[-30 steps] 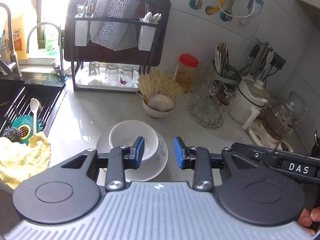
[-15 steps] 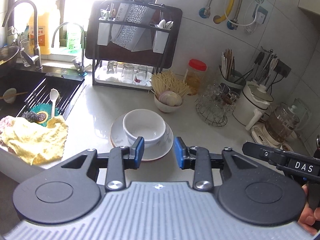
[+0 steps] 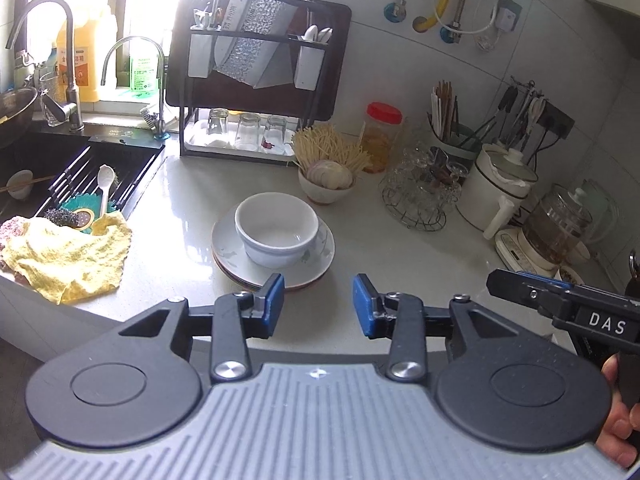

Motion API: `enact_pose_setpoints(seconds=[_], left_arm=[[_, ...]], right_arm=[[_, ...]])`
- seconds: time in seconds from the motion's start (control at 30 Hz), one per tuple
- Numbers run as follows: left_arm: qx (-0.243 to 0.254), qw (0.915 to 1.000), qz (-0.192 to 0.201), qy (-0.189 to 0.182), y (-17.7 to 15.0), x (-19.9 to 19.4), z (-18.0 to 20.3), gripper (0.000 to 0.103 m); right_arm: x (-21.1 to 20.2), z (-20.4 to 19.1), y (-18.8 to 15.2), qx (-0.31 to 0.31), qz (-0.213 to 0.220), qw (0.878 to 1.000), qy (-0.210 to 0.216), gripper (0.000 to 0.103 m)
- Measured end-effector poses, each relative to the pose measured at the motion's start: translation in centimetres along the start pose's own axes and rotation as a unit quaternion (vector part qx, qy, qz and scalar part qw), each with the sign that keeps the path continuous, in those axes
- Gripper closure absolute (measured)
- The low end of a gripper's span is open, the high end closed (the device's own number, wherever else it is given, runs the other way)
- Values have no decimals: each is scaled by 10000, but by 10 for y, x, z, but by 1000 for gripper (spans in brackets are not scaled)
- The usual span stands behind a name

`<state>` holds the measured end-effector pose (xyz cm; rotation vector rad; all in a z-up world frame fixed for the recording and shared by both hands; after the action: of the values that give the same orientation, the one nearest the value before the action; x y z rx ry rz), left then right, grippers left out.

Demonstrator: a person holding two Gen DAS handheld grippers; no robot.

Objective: Organize plates and bowls

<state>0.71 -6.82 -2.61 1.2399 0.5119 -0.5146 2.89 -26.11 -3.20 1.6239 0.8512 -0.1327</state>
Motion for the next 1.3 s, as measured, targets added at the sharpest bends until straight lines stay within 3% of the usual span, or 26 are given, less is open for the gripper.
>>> enact_pose_setpoints(seconds=[0.33,0.8,0.9,1.07,1.3], left_arm=[[119,9999,-48,-75,-22,1,11,50],[51,9999,98,50,-19,-10,4,43],[-24,9999,86,58,-19,-10,2,39],[-6,10000,16,16,-20,-6,3,18],[57,9996,100,243,-20,-6,4,7]], right_arm=[[-6,5,-27,47,47,9999,-94,58],[-8,11,-24,32,58,9999,-132,58],[-8,14,-26,54,47,9998,-185,43],[-10,14,-24,-39,82,9998,-169,34],[-8,12,-20,-62,106,9998,-128,32]])
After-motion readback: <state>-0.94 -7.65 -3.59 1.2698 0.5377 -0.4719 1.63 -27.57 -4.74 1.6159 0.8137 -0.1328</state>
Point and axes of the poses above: each gripper's, at about its wrist camera, not at the fingertips, and x roughly the way its jaws point, z to its right, y to its top, the point moved 5 cm from there along x, roughly the way its jaws point, and after that the axes turned 2 degrees about -x, right-handed, at the moved point
